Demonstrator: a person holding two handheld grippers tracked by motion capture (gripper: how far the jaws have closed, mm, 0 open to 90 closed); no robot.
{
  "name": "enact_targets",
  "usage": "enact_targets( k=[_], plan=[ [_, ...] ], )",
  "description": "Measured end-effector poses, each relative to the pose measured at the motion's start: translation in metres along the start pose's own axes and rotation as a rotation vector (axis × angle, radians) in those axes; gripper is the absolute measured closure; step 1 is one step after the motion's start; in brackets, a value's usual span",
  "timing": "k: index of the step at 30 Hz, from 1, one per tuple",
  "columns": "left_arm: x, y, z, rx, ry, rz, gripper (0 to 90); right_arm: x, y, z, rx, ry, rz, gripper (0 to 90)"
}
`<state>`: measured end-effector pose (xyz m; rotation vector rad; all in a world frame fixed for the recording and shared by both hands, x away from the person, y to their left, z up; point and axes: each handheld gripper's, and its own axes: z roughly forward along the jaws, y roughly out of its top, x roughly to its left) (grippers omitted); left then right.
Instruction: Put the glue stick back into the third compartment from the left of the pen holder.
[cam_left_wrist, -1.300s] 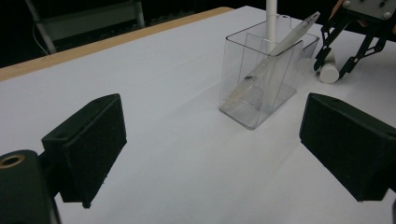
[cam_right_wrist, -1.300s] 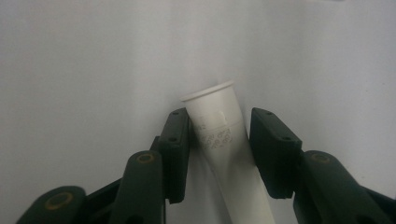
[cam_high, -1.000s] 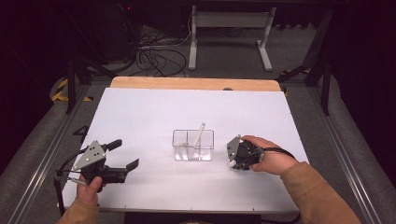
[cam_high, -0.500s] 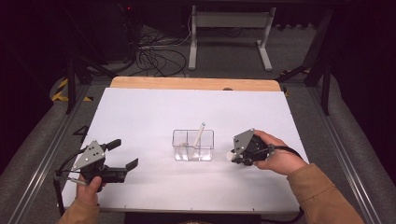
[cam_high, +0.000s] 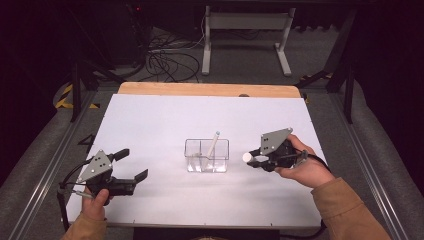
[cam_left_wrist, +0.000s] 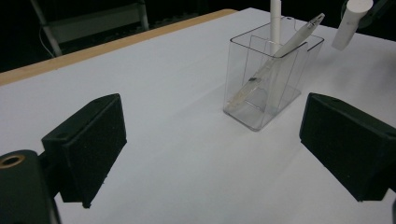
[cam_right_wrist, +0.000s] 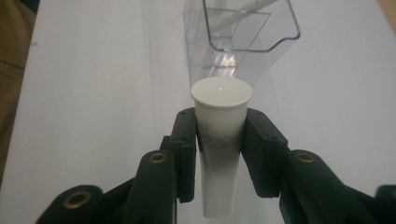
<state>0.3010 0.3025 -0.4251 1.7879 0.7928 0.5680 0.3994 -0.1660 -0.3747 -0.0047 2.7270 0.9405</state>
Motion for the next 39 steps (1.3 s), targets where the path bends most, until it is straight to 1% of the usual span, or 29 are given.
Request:
enact_targets(
  k=[3,6,14,15,18,27,30,34,39],
  plan=[
    [0.0,0.0,0.0,-0.001,0.0,-0.003,8.1,0.0,0.001,-0.004,-0.037,-0.017,0.021,67.4],
    [0.0,0.0,0.0,-0.002,0.0,-0.002,8.1,0.0,0.003,-0.008,-0.079,-0.021,0.047,67.4],
    [0.0,0.0,0.0,-0.003,0.0,0.0,8.1,0.0,0.007,-0.017,-0.191,-0.051,0.112,67.4],
    [0.0,0.0,0.0,-0.003,0.0,0.0,8.1,0.0,0.007,-0.018,-0.203,-0.048,0.122,67.4],
    [0.0,0.0,0.0,-0.002,0.0,0.005,8.1,0.0,0.008,-0.02,-0.229,-0.054,0.144,67.4],
    [0.0,0.0,-0.001,-0.003,0.001,0.006,8.1,0.001,0.012,-0.026,-0.336,-0.069,0.19,67.4],
    [0.0,0.0,-0.001,-0.003,0.001,0.007,8.1,0.001,0.012,-0.026,-0.36,-0.073,0.212,67.3],
    [0.0,0.0,-0.001,-0.003,0.001,0.003,8.1,0.001,0.014,-0.026,-0.385,-0.091,0.239,67.4],
    [0.0,0.0,-0.001,-0.004,0.001,0.003,8.1,0.0,0.014,-0.026,-0.448,-0.094,0.281,67.3]
  ],
)
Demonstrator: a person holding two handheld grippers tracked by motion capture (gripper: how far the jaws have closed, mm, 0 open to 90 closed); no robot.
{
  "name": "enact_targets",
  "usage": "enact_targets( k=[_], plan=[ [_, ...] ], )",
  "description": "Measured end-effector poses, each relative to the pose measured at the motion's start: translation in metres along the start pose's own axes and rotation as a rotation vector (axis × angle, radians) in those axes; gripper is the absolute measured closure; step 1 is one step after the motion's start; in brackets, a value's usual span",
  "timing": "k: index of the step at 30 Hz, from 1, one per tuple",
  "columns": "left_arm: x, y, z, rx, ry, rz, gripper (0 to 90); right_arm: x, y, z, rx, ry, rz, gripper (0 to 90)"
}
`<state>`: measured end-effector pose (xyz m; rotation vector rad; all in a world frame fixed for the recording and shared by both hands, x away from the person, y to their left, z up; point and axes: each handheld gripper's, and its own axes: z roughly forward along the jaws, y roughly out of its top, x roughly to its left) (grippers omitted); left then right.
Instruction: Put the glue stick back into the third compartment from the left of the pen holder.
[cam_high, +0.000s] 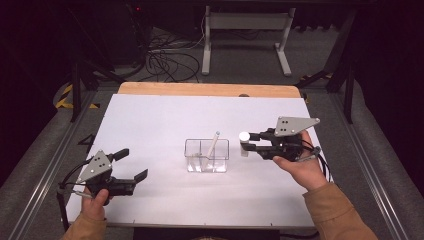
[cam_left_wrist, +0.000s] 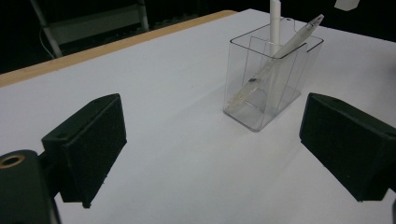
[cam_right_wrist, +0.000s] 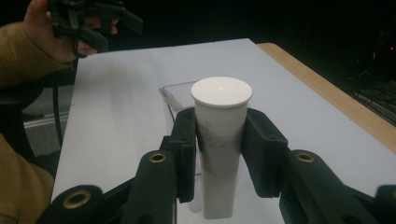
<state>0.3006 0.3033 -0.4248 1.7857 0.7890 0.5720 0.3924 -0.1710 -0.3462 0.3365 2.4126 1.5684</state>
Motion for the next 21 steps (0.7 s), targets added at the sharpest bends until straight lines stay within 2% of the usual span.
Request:
enact_targets(
  k=[4,12,16,21],
  plan=[
    [0.0,0.0,0.0,-0.001,0.001,0.0,8.1,0.0,0.0,0.001,-0.032,-0.017,0.012,67.3],
    [0.0,0.0,0.0,0.0,0.0,0.001,8.1,0.0,0.0,0.005,-0.084,-0.021,0.038,67.3],
    [0.0,0.0,0.0,-0.006,-0.004,-0.006,8.1,0.002,-0.001,0.009,-0.112,-0.034,0.035,67.3],
    [0.001,0.0,-0.001,-0.004,-0.003,-0.003,8.1,0.003,-0.006,0.018,-0.153,-0.035,0.062,67.3]
  ],
)
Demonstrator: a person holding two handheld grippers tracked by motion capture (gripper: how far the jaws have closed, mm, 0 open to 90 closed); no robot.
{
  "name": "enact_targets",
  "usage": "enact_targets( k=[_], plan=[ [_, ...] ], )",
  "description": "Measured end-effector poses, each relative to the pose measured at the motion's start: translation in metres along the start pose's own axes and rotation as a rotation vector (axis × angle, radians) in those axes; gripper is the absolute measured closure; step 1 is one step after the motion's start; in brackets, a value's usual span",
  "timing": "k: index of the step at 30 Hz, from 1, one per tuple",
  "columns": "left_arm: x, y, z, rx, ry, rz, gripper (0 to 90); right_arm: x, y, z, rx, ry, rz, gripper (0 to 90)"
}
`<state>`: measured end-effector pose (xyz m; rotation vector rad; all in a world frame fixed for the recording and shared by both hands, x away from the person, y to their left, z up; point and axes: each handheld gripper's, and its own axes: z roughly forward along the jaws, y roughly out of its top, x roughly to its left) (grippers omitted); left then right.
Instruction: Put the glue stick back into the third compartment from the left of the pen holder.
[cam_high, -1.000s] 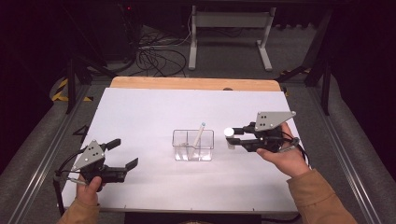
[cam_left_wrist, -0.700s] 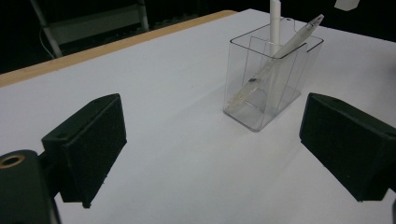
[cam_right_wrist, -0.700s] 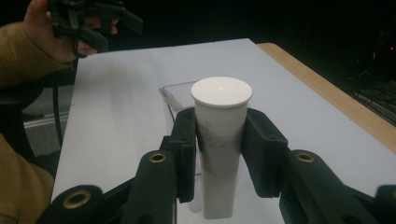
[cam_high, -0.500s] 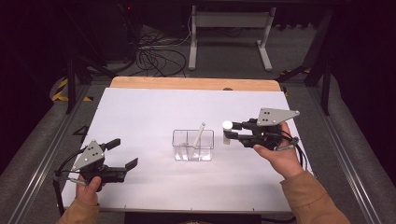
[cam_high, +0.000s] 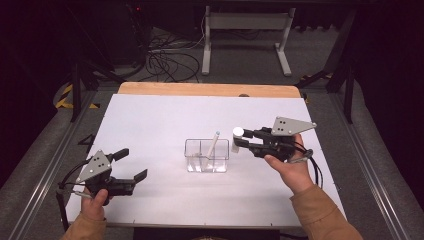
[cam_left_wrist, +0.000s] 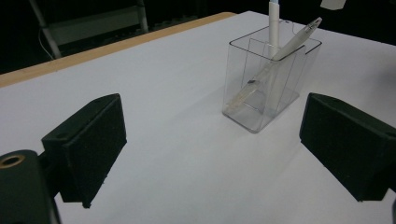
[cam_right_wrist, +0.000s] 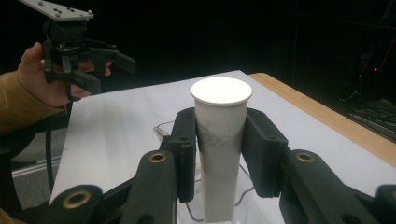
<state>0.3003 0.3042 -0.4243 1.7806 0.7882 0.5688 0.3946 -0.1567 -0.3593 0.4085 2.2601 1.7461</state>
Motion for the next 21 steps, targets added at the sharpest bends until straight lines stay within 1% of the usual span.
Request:
enact_targets(
  k=[7,11,15,19,21],
  plan=[
    [0.0,0.0,0.0,-0.001,0.0,0.002,8.1,0.004,-0.007,0.014,-0.013,0.004,0.014,67.3],
    [0.0,-0.001,-0.001,-0.002,0.001,-0.005,8.1,0.004,-0.011,0.021,-0.022,0.005,0.028,67.3],
    [0.0,-0.001,-0.001,-0.001,0.002,-0.002,8.1,0.005,-0.014,0.027,-0.03,-0.002,0.041,67.3],
    [0.0,-0.001,-0.001,0.001,0.002,-0.005,8.1,0.006,-0.017,0.031,-0.027,-0.018,0.043,67.3],
    [0.001,-0.001,-0.001,0.002,0.003,-0.001,8.1,0.007,-0.018,0.033,-0.023,-0.018,0.045,67.3]
  ],
)
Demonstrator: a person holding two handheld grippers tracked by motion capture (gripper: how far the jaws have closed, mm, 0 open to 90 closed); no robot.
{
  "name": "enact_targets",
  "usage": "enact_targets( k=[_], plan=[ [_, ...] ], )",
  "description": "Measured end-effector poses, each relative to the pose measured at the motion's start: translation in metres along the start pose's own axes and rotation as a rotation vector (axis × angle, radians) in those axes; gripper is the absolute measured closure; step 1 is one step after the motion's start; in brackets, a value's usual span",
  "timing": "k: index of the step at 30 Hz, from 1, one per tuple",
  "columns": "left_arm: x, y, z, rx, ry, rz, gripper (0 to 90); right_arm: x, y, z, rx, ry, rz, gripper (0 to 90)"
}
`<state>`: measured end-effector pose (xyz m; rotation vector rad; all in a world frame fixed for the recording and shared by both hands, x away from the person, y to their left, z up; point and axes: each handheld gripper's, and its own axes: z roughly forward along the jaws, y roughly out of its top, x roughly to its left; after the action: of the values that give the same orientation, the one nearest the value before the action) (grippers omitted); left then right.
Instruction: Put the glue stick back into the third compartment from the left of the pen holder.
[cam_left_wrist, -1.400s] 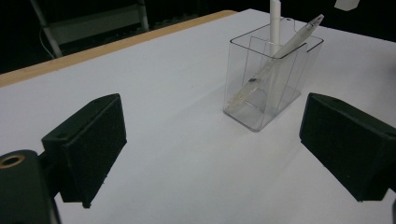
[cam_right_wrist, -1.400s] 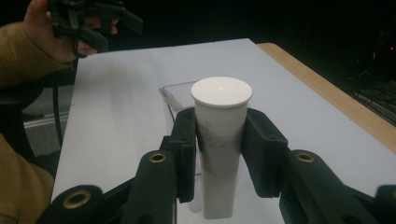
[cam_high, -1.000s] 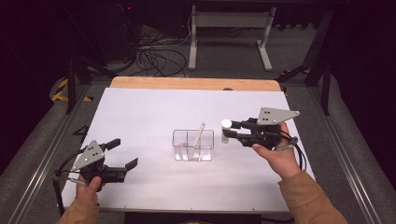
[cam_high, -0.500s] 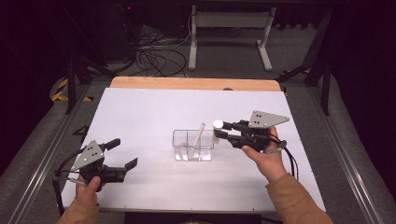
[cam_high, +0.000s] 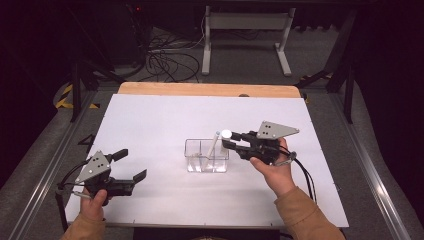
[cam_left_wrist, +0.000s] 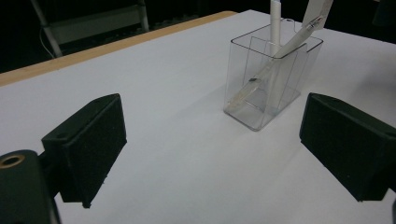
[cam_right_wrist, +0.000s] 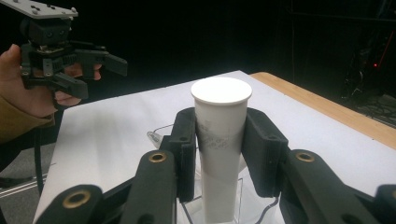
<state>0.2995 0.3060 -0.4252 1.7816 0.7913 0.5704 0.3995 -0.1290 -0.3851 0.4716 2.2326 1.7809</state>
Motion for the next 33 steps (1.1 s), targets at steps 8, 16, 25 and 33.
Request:
enact_targets(
  k=[8,16,25,33],
  plan=[
    [0.0,0.0,0.0,0.0,0.0,0.0,8.1,0.001,-0.007,0.007,0.004,-0.015,0.008,67.3],
    [0.0,0.0,0.0,-0.001,0.0,0.0,8.1,0.001,-0.013,0.011,0.021,-0.025,0.022,67.3],
    [0.0,-0.001,-0.001,0.0,-0.001,-0.005,8.1,0.003,-0.017,0.017,0.039,-0.021,0.019,67.2],
    [0.0,-0.001,-0.001,0.0,-0.001,-0.005,8.1,0.003,-0.017,0.015,0.058,-0.035,0.002,61.7]
  ],
)
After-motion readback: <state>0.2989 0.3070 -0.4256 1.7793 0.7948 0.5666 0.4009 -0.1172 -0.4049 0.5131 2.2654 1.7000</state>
